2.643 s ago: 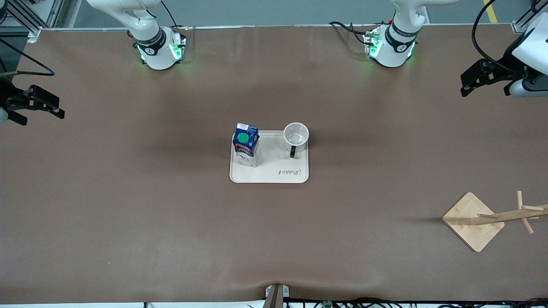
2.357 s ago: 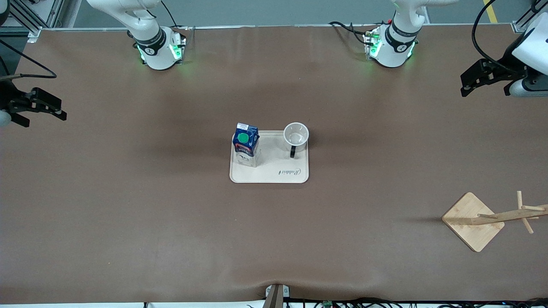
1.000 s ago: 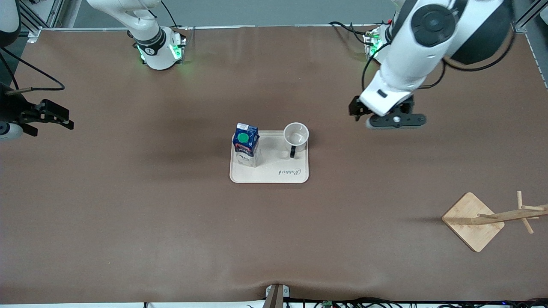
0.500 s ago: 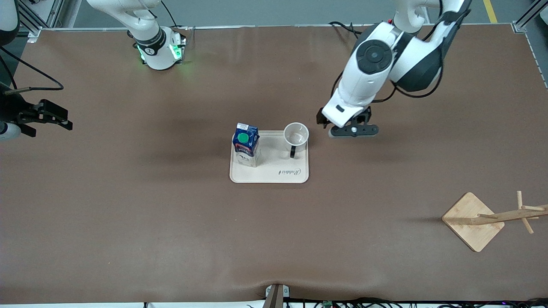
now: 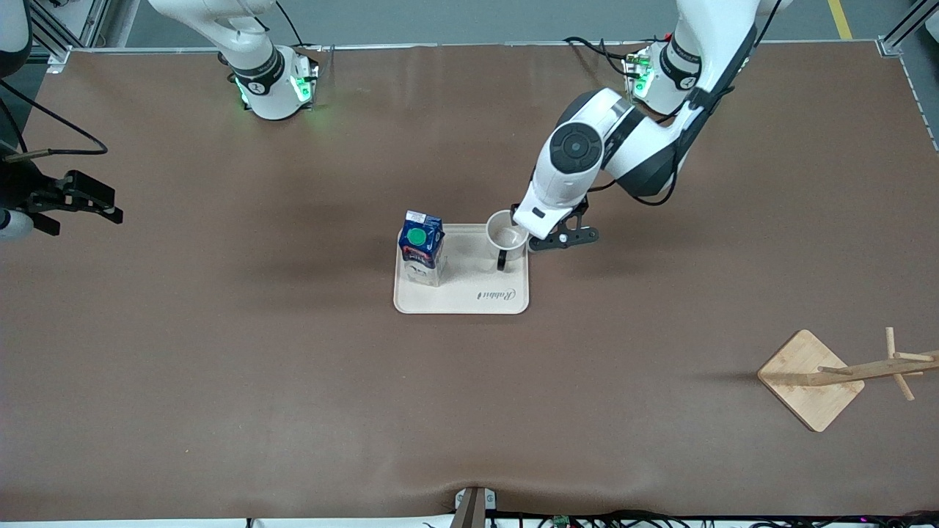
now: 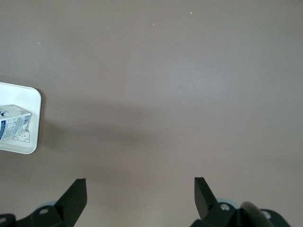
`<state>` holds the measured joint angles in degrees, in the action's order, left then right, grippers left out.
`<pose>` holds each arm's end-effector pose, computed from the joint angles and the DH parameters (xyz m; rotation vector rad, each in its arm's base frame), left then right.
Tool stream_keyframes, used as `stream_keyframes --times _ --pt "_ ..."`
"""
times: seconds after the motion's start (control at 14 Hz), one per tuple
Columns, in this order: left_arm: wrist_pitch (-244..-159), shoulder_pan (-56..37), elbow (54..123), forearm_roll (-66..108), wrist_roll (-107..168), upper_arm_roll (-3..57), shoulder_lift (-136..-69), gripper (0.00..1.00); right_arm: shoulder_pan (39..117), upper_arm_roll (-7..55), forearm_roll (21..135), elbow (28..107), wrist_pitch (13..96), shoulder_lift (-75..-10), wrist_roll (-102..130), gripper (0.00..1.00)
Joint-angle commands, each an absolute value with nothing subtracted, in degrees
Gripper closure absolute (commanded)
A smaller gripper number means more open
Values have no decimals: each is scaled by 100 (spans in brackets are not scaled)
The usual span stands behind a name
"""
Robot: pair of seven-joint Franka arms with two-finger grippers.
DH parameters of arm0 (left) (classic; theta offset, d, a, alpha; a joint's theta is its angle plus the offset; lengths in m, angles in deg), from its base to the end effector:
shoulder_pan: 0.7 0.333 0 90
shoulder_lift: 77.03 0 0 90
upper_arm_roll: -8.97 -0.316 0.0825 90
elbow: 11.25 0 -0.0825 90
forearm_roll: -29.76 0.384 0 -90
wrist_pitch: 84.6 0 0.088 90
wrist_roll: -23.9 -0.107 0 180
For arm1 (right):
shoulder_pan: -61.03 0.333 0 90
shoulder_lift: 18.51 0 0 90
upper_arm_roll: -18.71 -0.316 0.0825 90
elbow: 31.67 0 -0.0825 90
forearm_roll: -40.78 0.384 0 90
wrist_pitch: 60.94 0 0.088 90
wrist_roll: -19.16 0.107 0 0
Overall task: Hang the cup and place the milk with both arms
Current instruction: 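Lower the left gripper and grasp the white mug by its rim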
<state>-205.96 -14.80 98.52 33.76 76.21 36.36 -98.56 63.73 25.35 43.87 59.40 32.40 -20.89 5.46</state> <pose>0.4642 -0.3886 0.3080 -3.1031 -0.2583 0.2678 0.5707 -0.0325 0.5977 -3.0821 -0.2583 -0.0091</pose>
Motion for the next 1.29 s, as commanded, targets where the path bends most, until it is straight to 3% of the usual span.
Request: stream_keyframes --times 0.0,0.21,0.5,0.71,1.0,1.21 --pt "-20878 -1617 9818 3530 8250 3657 -10189 23 6296 2530 4456 5745 3188 -2290 554 0" --pt "-21029 -1722 9818 3669 8481 3648 -10471 31 6322 2530 4395 5745 3188 -2325 502 0" --pt "-21055 -1740 9783 3732 8780 3648 -10674 57 6279 2530 4430 5736 3440 -2737 484 0" --pt "-21055 -1740 9634 3732 8885 3613 -10744 100 6305 2548 4438 5753 3741 -2800 536 0" --pt "-20906 -1644 9300 3793 8789 3429 -10701 100 6428 2513 4465 5745 3715 -2809 1010 0" --pt "-19803 -1617 8616 4004 8745 3376 -10648 100 6700 2513 4561 5745 3706 -2809 1580 0"
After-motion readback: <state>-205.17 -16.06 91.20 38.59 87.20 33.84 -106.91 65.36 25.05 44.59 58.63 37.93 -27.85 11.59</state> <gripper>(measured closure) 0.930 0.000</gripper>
